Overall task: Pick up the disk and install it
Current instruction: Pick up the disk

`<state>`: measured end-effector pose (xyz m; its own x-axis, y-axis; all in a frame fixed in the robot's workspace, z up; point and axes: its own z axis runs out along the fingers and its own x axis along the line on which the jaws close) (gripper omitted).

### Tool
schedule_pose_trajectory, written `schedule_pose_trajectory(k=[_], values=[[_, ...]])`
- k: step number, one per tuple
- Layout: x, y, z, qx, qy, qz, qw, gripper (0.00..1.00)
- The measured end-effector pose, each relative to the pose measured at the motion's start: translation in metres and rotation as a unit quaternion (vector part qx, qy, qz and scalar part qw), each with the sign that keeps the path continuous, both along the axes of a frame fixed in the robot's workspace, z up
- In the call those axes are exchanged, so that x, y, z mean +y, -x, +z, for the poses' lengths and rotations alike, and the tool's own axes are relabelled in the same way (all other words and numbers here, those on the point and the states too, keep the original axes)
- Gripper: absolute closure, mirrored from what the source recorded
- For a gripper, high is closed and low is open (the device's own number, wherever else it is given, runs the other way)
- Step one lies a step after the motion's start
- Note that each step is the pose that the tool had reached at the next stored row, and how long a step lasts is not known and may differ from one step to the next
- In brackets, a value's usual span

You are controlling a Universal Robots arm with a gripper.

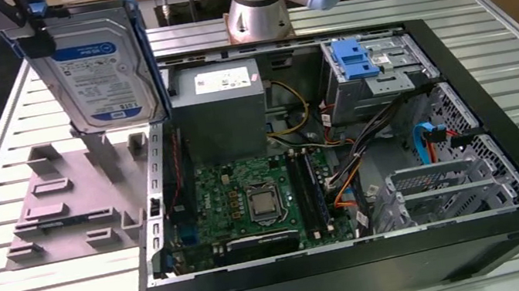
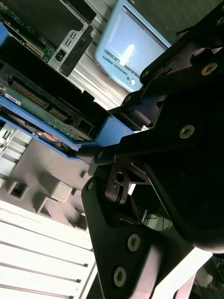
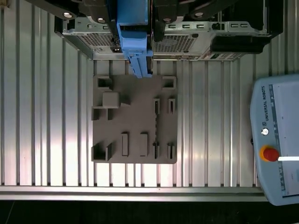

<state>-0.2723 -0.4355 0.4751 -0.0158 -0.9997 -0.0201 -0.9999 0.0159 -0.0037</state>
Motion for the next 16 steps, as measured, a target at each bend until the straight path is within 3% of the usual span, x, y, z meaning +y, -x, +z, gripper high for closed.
schedule_pose_trajectory(k=[10, 16], values=[[-0.0025, -0.0146, 0.0000, 0.0001, 0.0000, 0.000, 1.0000, 0.63], [-0.0095, -0.0213, -0.0001, 0.0001, 0.0000, 0.000, 1.0000, 0.63]])
